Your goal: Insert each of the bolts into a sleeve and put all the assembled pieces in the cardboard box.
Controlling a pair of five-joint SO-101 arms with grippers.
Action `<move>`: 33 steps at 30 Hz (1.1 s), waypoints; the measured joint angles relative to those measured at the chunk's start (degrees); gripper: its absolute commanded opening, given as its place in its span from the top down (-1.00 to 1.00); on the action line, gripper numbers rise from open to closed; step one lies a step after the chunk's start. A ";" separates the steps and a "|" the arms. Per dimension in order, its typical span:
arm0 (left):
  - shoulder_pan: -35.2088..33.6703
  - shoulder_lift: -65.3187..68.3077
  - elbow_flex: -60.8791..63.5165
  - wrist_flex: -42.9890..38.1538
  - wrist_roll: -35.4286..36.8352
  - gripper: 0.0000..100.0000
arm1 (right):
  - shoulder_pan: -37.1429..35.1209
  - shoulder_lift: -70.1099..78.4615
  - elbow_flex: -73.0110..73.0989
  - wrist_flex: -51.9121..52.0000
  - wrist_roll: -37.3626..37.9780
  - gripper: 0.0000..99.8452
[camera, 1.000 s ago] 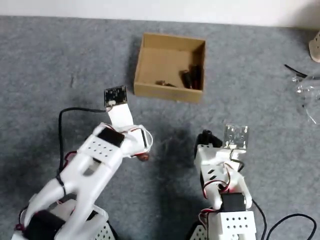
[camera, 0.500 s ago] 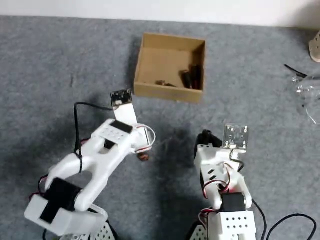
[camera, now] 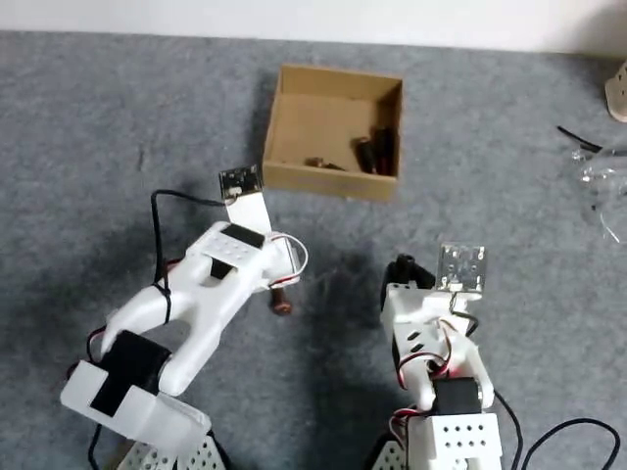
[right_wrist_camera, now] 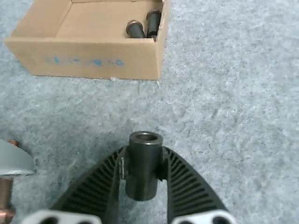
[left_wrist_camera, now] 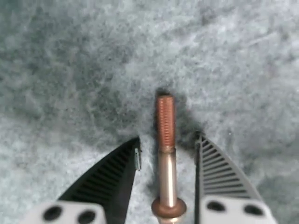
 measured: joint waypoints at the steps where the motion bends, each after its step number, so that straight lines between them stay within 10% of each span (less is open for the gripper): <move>1: 0.00 0.09 0.00 0.00 0.00 0.81 | 0.00 0.00 0.00 0.00 0.00 0.99; 18: -0.35 -1.58 -1.85 2.37 -7.47 0.99 | 0.00 0.00 0.00 0.00 0.00 0.99; 33: -14.07 -27.08 -1.58 26.64 -82.64 0.99 | 0.00 0.00 0.00 -1.32 0.00 0.99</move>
